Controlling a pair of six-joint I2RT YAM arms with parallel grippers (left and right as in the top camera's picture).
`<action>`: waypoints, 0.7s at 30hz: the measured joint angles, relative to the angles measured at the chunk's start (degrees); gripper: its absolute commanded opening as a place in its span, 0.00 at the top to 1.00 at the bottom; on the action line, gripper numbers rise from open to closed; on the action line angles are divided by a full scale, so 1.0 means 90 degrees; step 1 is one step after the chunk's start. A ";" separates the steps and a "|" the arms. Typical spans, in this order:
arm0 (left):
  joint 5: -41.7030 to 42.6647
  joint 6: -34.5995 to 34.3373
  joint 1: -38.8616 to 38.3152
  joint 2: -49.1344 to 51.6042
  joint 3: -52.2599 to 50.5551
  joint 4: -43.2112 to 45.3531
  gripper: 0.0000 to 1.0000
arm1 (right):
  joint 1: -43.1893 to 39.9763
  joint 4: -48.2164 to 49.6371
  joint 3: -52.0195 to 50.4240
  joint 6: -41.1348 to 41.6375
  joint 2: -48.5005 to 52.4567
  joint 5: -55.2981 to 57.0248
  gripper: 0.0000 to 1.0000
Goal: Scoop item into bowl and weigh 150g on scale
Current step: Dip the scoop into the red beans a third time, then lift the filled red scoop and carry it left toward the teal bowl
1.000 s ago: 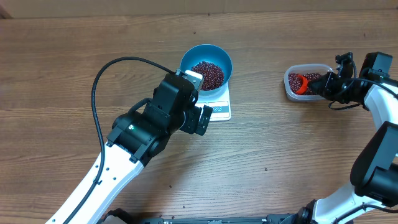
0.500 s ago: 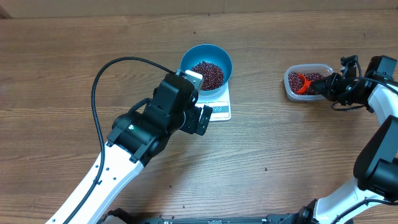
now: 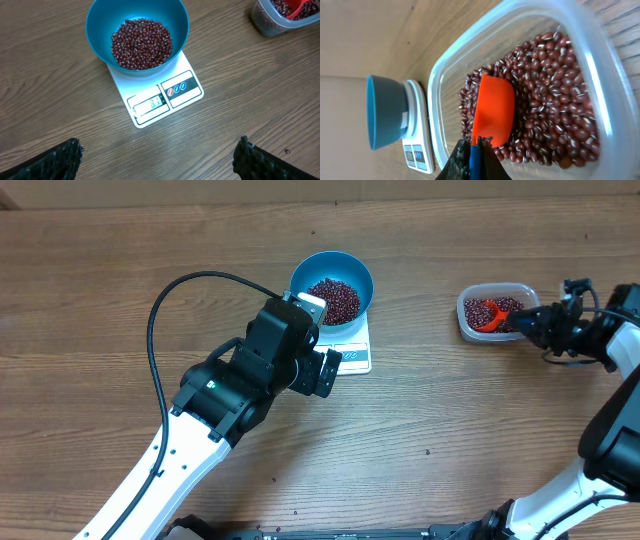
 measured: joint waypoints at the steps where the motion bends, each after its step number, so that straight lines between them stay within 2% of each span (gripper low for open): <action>1: -0.0002 0.0000 0.0000 0.0000 0.0000 -0.0002 0.00 | -0.0034 0.0000 0.0000 -0.0002 0.0000 -0.0056 0.96; 21: 0.0000 0.0000 0.0000 0.0000 0.0000 -0.0002 0.00 | -0.0512 0.0000 0.0000 -0.0007 0.0000 -0.1576 0.96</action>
